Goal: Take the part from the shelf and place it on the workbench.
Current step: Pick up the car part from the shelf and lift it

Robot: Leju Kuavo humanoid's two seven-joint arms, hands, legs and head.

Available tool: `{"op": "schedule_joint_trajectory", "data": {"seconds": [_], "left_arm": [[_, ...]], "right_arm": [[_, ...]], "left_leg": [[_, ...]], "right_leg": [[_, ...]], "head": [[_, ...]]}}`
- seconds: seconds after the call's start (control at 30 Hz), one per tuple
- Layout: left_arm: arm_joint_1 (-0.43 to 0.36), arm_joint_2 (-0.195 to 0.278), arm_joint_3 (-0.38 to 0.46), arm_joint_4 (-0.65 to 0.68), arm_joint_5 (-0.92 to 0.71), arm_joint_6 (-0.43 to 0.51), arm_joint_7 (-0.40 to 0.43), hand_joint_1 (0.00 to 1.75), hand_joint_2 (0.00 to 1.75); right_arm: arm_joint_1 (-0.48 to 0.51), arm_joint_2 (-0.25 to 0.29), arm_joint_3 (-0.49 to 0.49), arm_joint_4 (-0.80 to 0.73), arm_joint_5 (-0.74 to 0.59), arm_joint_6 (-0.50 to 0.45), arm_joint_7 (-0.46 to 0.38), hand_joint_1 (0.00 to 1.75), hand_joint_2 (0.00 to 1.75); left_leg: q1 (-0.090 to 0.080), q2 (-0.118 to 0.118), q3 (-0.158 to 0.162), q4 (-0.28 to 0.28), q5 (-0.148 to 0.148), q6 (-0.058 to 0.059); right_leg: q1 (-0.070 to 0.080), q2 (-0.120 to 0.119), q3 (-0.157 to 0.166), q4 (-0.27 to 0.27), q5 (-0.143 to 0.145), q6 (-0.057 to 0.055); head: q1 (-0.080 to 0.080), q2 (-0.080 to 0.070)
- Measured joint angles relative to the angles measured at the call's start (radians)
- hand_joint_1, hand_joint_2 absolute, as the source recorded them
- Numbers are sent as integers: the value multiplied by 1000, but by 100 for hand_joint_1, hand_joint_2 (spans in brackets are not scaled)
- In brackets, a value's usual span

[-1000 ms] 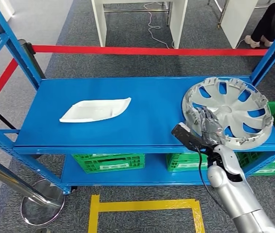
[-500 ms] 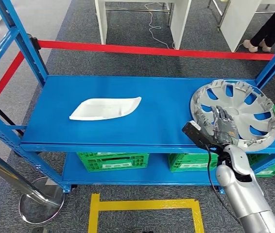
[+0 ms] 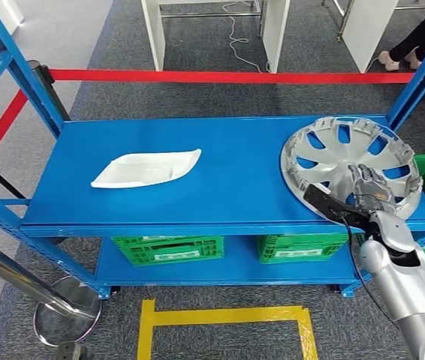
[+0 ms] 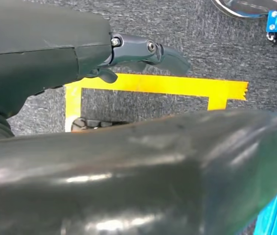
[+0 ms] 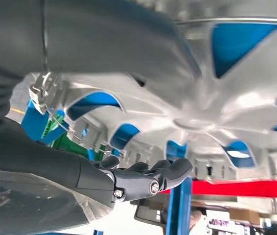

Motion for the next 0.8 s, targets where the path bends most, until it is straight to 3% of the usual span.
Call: {"op": "schedule_joint_trajectory", "data": {"seconds": [0.03, 0.07, 0.13, 0.17, 0.23, 0.33, 0.37, 0.43, 0.5, 0.53, 0.57, 0.63, 0.7, 0.8], "left_arm": [[0, 0, 0, 0, 0, 0, 0, 0, 0], [0, 0, 0, 0, 0, 0, 0, 0, 0], [-1, 1, 0, 0, 1, 1, 0, 0, 0], [-2, 2, 0, 0, 1, 1, 1, 0, 0], [-3, 2, 0, 0, 1, 2, 3, 0, 0], [-4, -1, -1, 0, 1, 4, 6, 0, 0], [-5, -2, -1, 0, 1, 5, 6, 0, 0], [-7, -2, -1, 0, 2, 5, 6, 0, 0], [-7, -2, -1, 0, 3, 3, 7, 0, 0], [-7, -2, -1, 0, 4, 3, 8, 0, 0], [-7, -3, -1, 0, 5, 3, 8, 0, 0], [-8, -3, -2, 0, 7, 5, 11, 0, 0], [-5, -2, -2, 0, 8, 10, 18, 0, 0], [8, 0, -2, 0, 7, 14, 24, 0, 0]], "right_arm": [[-1, -4, -2, 7, 0, 2, 0, 0, 175], [-4, -9, -5, 13, 0, 4, 1, 0, 175], [-14, -19, -11, 25, 0, 8, 1, 0, 175], [-20, -23, -14, 32, 2, 11, 2, 0, 175], [-27, -30, -17, 45, 10, 21, 5, 0, 175], [-34, -40, -20, 58, 13, 39, 4, 0, 175], [-37, -42, -21, 63, 12, 44, 3, 0, 175], [-40, -44, -23, 75, 4, 51, -2, 0, 175], [-43, -44, -23, 88, -18, 57, -14, 0, 87], [-44, -44, -23, 94, -31, 57, -20, 0, 44], [-46, -44, -23, 98, -43, 53, -23, 0, 0], [-48, -43, -25, 102, -64, 23, -27, 0, 0], [-42, -34, -32, 104, -78, -40, -36, 0, 0], [-12, -8, -47, 106, -79, -167, -57, 0, 0]], "left_leg": [[0, 0, -2, 5, 11, 2], [-1, 0, 13, -30, 39, 7], [-5, 0, 74, -158, 108, 21], [-7, 0, 100, -216, 126, 27], [-11, 0, 119, -265, 129, 33], [-5, 0, 124, -283, 135, 42], [-2, 1, 126, -289, 139, 47], [-1, 1, 128, -293, 142, 51], [-1, 1, 128, -292, 142, 51], [-1, 1, 129, -292, 141, 51], [0, 1, 130, -292, 141, 51], [0, -1, 131, -290, 138, 46], [-4, -2, 129, -286, 136, 37], [-5, -3, 127, -286, 138, 24]], "right_leg": [[1, 0, 1, 0, 0, 0], [3, 1, 2, 0, 0, 0], [6, 2, 5, 1, -1, 1], [8, 2, 4, 2, -2, 3], [10, 2, 0, 1, -1, 11], [9, 2, -8, 5, -8, 27], [9, 2, -20, 29, -25, 32], [6, 2, -72, 142, -85, 40], [4, 2, -128, 261, -125, 47], [3, 2, -136, 275, -118, 49], [2, 1, -124, 248, -93, 50], [-1, 1, -60, 114, -27, 51], [0, 2, -5, 10, 3, 44], [3, 3, 7, -8, 3, 27]], "head": [[0, 0], [0, 0], [0, 0], [1, 0], [2, 0], [3, 0], [5, 0], [10, 0], [10, 0], [11, 0], [11, 0], [11, 0], [10, 0], [10, 0]]}}
